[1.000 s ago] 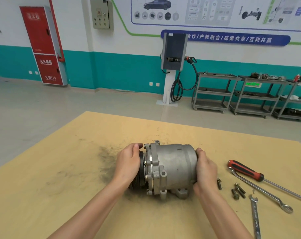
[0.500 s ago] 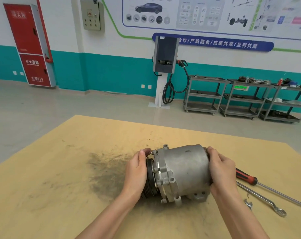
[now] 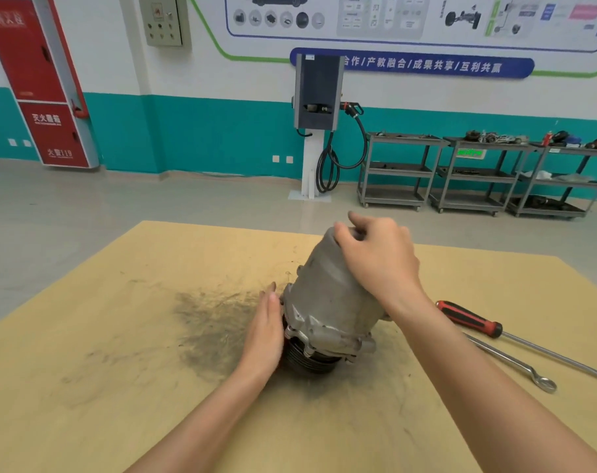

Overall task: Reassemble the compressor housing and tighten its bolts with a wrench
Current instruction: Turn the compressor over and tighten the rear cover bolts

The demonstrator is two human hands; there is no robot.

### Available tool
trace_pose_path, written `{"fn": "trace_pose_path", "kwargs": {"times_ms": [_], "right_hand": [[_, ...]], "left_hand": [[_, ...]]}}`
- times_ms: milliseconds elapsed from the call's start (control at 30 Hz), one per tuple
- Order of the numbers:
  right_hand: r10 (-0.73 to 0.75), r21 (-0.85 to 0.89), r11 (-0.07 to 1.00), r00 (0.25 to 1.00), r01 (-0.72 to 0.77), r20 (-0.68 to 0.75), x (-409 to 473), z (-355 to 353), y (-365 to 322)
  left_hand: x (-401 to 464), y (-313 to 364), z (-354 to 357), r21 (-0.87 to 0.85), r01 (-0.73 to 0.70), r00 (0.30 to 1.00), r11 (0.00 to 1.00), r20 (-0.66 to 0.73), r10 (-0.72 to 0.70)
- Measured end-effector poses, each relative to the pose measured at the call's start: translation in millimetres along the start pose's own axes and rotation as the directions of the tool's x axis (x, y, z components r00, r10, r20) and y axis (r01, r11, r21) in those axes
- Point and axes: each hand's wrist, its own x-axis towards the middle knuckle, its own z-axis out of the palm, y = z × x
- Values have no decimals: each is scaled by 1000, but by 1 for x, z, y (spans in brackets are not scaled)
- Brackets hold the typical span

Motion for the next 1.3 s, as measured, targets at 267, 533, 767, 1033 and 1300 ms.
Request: {"fn": "trace_pose_path", "kwargs": {"times_ms": [267,533,767,1033,1300], "right_hand": [[-210,-261,940,976,219,64,-23,34,-40],[-357,9,933,926,359,123,-31,20,-19],[115,590,797,991,-129,63,-48,28,51],[162,783,582,975,-219,152,-54,52,63],[197,762,618,976,-193,88,-54,41,83]], "left_hand": [[-18,18,-44,-199,-108,990,974,68,124],[-24,21,-12,-269,-128,985,955,75,153],[-20,15,7,-402,-77,996,912,-79,49],[-22,16,17,-347,-84,985,934,-169,26],[-23,15,36,-342,-45,994,939,-105,10]]}}
